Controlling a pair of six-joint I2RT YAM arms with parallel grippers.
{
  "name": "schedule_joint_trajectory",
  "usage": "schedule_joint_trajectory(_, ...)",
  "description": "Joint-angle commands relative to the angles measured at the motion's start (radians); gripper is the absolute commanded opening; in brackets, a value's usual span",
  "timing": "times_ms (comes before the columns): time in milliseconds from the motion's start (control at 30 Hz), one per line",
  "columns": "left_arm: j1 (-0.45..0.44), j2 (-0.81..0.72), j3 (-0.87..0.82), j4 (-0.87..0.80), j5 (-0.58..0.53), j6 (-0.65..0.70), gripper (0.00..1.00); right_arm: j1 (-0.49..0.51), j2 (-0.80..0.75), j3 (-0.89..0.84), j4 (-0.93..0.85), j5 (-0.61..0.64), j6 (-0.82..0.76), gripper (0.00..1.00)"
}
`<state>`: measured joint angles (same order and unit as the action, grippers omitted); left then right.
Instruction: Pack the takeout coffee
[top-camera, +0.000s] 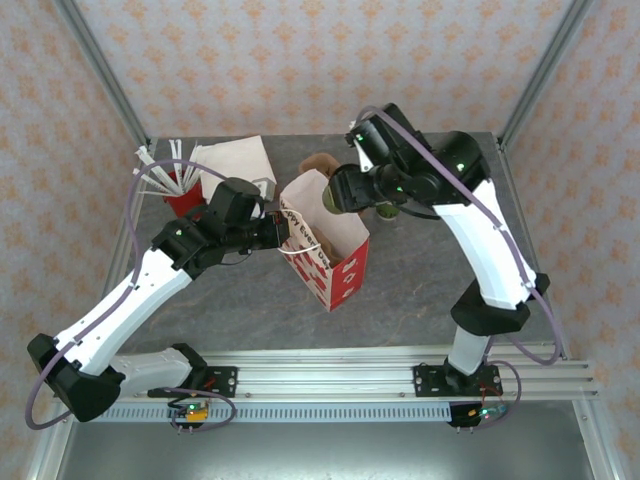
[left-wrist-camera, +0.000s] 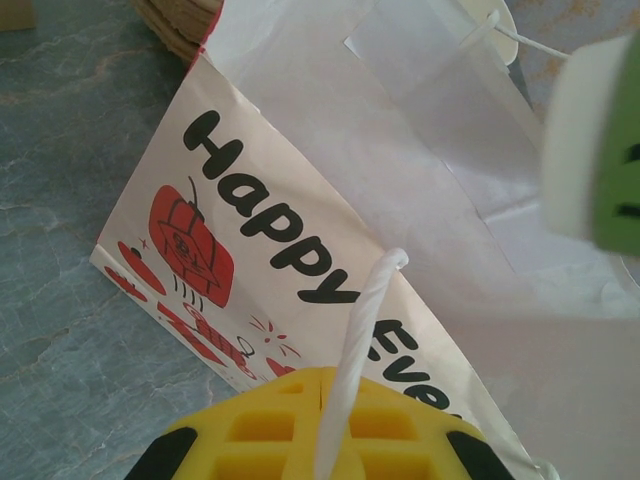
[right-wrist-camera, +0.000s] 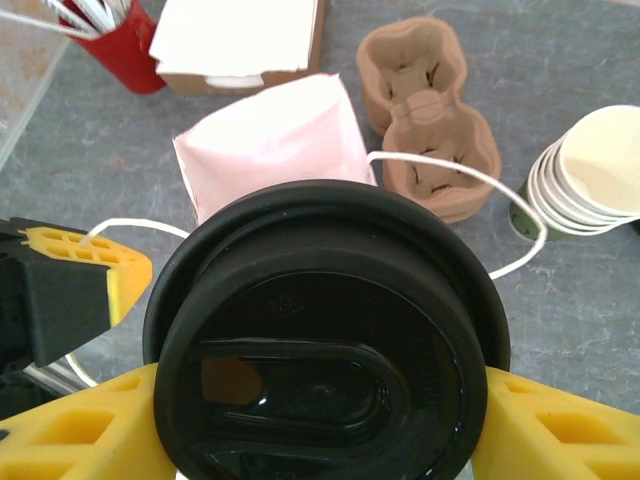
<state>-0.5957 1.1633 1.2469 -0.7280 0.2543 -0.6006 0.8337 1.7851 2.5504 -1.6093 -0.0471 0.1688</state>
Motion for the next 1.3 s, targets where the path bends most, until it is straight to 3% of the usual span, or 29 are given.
schedule_joint_trajectory(0,-0.017,0.003,0.024,-0.002,-0.018,0.018,0.07,0.011,0.012,-0.019,-0.112,-0.004,0.030,0.67)
schedule_joint_trajectory(1267,-0.024,-0.024,-0.015,0.039,-0.033,0.050,0.08,0.018,0.075,-0.329,-0.170,-0.058,0.082,0.62)
